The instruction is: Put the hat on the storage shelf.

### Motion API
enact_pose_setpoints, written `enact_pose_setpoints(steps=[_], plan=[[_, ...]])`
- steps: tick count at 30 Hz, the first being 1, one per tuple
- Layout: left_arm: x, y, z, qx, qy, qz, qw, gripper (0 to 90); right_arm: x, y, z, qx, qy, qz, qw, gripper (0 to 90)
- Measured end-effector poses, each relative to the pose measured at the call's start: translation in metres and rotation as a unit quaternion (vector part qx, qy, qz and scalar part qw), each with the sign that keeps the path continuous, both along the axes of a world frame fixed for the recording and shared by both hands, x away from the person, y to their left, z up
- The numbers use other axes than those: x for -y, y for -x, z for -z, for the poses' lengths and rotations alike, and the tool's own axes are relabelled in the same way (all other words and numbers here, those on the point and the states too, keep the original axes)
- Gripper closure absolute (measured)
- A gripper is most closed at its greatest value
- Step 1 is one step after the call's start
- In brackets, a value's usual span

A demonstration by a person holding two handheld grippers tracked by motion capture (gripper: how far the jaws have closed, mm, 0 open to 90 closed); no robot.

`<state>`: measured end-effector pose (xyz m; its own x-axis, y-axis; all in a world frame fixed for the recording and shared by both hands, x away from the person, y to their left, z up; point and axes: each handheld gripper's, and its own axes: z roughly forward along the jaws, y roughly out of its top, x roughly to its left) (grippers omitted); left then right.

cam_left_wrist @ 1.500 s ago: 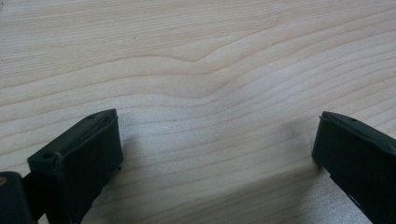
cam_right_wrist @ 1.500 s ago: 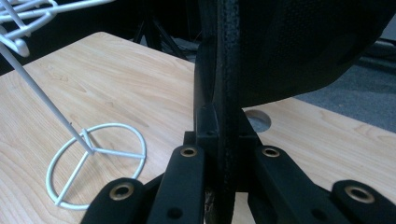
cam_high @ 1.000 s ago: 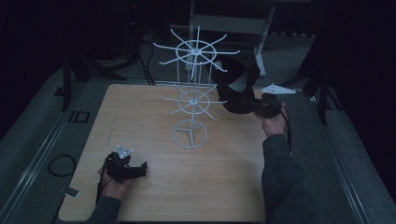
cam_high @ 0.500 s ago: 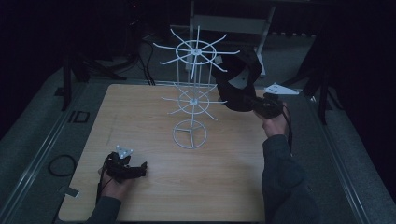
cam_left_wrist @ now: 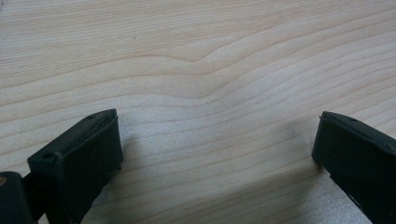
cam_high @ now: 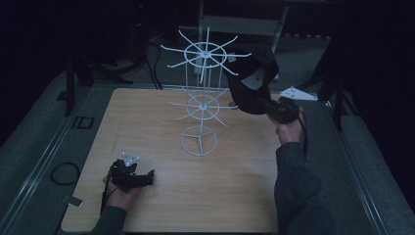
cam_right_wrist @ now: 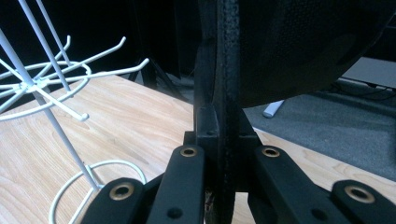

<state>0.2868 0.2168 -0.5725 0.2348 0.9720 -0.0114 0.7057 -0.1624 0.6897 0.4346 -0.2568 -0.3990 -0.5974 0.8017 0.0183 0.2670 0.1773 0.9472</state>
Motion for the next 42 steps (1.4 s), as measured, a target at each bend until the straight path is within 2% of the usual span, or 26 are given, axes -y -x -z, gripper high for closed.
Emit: enact_pose_setpoints(steps=[42], plan=[[0.000, 0.000, 0.000, 0.000, 0.000, 0.000, 1.0000, 1.5, 0.003, 0.015, -0.015, 0.036, -0.020, -0.002, 0.9991, 86.5]])
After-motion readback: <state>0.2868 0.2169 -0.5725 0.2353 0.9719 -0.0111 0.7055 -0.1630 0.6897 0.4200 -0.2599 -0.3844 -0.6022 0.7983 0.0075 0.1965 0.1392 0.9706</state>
